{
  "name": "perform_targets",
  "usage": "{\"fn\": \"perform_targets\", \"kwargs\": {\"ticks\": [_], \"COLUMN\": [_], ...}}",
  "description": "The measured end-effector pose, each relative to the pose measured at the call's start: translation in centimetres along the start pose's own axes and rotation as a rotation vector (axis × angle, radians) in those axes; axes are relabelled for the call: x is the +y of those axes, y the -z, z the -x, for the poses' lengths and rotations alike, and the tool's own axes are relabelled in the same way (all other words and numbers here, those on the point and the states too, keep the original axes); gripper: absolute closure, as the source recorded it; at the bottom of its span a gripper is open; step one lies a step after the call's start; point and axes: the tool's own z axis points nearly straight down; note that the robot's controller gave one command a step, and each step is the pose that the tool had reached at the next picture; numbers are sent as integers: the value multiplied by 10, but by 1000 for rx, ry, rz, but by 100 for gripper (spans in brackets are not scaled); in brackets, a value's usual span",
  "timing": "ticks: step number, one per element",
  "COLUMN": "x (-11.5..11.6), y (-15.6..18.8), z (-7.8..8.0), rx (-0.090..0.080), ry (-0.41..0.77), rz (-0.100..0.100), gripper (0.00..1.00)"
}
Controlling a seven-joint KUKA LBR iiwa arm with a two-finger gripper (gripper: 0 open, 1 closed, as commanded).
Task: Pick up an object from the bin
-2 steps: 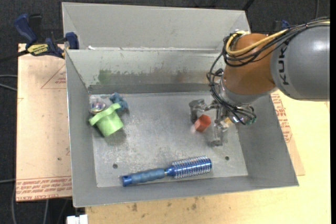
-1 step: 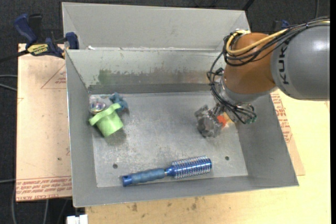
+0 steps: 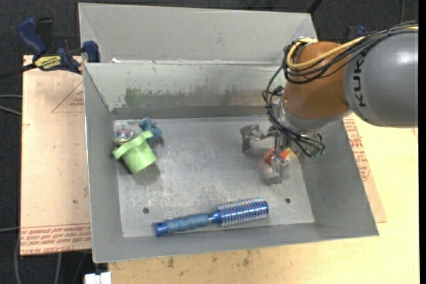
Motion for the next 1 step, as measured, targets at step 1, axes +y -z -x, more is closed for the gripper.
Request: {"fn": "perform_targets", "kwargs": {"ticks": [1], "x": [-88], "y": [28], "z": [11], "rx": [-6], "ry": [87], "rz": [-10], "gripper": [0]}}
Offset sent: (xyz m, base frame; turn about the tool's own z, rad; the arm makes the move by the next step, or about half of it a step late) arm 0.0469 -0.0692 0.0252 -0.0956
